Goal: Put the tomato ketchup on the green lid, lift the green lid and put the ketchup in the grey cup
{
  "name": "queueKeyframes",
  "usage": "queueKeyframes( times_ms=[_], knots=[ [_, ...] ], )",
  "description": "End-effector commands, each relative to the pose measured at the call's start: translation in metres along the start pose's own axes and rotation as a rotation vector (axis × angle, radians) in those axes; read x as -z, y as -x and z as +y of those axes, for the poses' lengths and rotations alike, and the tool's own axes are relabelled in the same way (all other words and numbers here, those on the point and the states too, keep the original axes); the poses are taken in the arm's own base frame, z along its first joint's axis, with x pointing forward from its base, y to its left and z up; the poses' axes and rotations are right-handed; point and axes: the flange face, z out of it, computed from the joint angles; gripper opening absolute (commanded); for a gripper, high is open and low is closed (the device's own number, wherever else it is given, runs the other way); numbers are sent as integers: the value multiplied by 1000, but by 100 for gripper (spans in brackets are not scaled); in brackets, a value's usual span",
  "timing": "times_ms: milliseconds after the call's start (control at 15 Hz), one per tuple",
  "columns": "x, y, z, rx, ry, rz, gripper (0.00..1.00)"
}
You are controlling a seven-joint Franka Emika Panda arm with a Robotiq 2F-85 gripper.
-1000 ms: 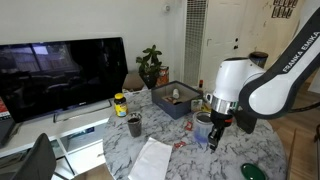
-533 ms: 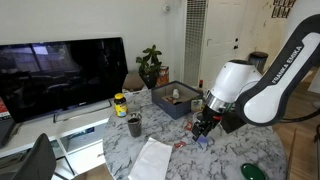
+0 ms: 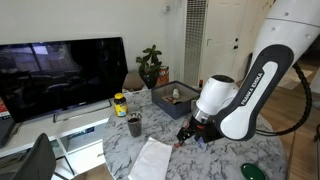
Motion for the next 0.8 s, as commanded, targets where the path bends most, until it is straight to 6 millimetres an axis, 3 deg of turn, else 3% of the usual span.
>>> queueKeyframes(
  times_ms=[0, 400, 667, 733],
  knots=[
    [-26, -7, -19, -26, -2, 30, 100],
    [-49, -28, -21, 5, 63, 97, 98],
    [-62, -30, -21, 9, 96, 101, 76],
    [-64, -31, -22, 9, 101, 102, 62]
  ],
)
